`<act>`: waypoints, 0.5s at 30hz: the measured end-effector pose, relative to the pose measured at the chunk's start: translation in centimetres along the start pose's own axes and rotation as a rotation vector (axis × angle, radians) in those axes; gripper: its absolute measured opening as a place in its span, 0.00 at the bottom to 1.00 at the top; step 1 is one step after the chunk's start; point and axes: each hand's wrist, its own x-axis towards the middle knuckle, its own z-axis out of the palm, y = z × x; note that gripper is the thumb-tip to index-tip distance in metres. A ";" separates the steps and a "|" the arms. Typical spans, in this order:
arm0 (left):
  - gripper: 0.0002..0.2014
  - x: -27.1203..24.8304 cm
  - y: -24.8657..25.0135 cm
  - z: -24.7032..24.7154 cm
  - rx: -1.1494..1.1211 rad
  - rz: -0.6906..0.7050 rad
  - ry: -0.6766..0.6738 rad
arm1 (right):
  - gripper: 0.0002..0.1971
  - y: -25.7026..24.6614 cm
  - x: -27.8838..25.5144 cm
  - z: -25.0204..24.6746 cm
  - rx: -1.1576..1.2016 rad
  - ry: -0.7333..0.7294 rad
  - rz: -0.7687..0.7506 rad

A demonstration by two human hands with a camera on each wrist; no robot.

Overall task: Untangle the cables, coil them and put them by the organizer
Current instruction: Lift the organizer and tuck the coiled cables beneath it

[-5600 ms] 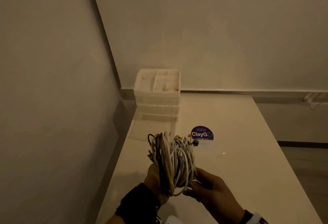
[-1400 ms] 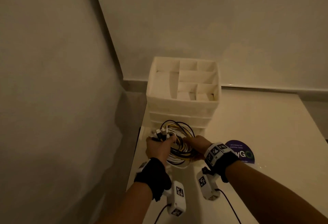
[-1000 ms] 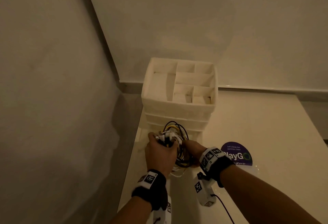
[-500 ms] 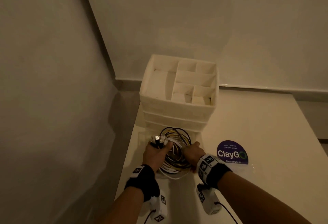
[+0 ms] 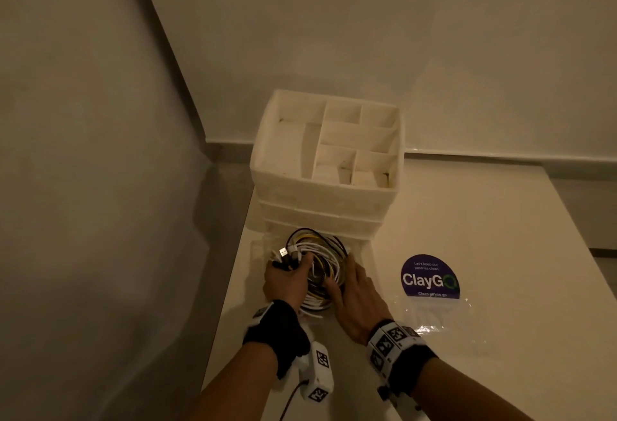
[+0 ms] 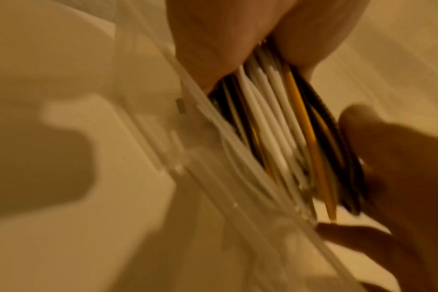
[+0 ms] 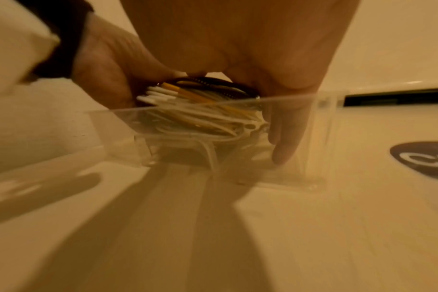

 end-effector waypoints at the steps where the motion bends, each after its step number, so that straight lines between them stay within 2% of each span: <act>1: 0.17 0.5 0.4 -0.1 0.009 -0.024 -0.061 | 0.36 0.1 -0.1 0.1 -0.014 0.014 -0.007; 4: 0.14 1.2 1.3 -0.6 0.066 -0.066 -0.143 | 0.25 -0.9 0.0 -0.7 -0.141 0.016 -0.077; 7: 0.10 1.1 0.9 -0.5 0.046 -0.084 -0.137 | 0.27 -1.3 0.4 -0.9 -0.291 -0.046 -0.096; 10: 0.15 0.2 0.2 -0.4 0.072 -0.023 -0.106 | 0.37 -1.1 0.9 0.1 -0.341 0.030 -0.122; 15: 0.30 -1.7 0.4 -0.3 0.153 0.192 -0.024 | 0.39 -1.2 0.7 1.5 -0.334 0.008 -0.260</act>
